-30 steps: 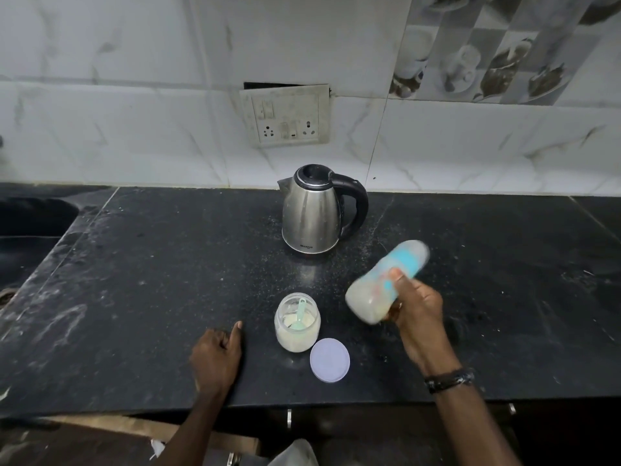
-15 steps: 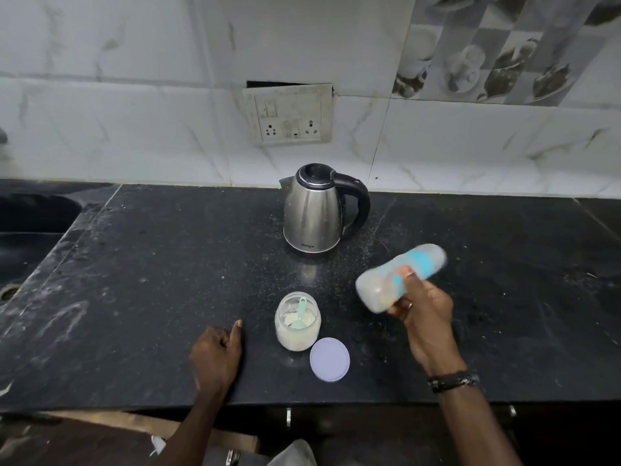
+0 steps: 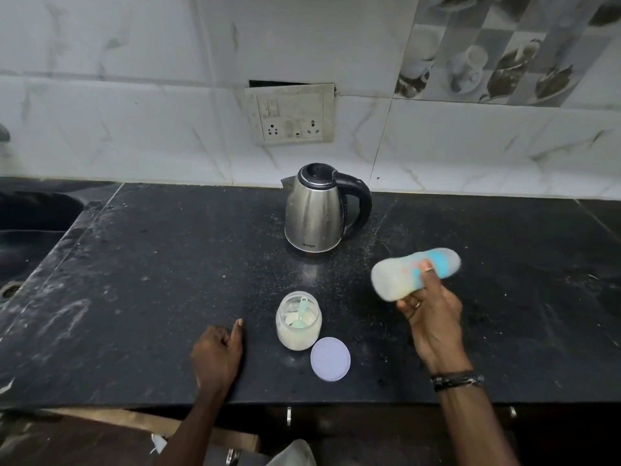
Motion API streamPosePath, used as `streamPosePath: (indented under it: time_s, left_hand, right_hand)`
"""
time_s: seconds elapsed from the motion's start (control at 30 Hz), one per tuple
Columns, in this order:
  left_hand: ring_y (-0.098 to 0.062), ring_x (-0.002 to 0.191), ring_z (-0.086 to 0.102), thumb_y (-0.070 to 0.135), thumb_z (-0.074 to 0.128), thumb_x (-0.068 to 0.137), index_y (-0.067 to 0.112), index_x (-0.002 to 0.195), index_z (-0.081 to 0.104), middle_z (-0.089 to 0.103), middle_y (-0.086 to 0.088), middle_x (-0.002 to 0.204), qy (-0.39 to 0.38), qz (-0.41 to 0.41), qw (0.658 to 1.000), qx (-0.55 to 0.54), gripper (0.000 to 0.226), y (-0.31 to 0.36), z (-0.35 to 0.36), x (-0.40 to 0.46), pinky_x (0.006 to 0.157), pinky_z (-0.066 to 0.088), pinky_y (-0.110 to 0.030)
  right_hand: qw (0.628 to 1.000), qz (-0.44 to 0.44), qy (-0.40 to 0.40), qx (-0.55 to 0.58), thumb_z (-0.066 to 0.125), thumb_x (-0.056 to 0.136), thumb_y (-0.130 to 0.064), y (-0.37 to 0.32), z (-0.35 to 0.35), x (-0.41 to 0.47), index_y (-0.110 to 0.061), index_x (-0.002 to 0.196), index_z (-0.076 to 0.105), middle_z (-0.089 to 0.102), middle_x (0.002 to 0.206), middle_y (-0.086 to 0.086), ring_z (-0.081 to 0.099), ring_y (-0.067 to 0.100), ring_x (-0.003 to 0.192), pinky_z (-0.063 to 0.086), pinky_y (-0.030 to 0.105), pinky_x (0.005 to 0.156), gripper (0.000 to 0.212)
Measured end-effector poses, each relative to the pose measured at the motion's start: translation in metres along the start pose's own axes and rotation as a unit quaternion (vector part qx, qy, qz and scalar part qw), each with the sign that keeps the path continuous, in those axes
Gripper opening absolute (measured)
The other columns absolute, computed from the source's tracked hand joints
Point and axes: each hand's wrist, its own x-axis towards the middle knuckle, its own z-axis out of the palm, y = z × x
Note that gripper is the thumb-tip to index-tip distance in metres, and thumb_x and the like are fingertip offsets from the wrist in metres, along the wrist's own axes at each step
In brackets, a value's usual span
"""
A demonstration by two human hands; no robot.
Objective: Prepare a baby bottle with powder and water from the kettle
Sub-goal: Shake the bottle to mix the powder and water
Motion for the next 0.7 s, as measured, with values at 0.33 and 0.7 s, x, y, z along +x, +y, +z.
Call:
streamPosePath:
  time_s: [0.33, 0.7]
  left_hand:
    - [-0.022, 0.052, 0.054, 0.034, 0.072, 0.093, 0.010, 0.051, 0.049, 0.055, -0.004, 0.055, 0.005, -0.010, 1.000, 0.006, 0.054, -0.006, 0.001, 0.003, 0.057, 0.046, -0.038]
    - [-0.022, 0.051, 0.054, 0.033, 0.073, 0.093, 0.007, 0.051, 0.050, 0.055, -0.005, 0.054, -0.003, -0.008, 1.000, -0.001, 0.054, -0.005, 0.002, 0.004, 0.056, 0.045, -0.037]
  right_hand:
    - [0.990, 0.017, -0.113, -0.088, 0.085, 0.060, -0.049, 0.010, -0.006, -0.010, -0.004, 0.097, 0.072, 0.076, 0.086, 0.012, 0.070, 0.022, 0.072, 0.055, 0.029, 0.055, 0.060]
    - [0.994, 0.016, -0.101, 0.027, 0.086, 0.064, -0.040, 0.003, -0.021, -0.006, -0.011, 0.089, 0.076, 0.069, 0.083, 0.006, 0.064, 0.011, 0.063, 0.058, 0.028, 0.060, 0.040]
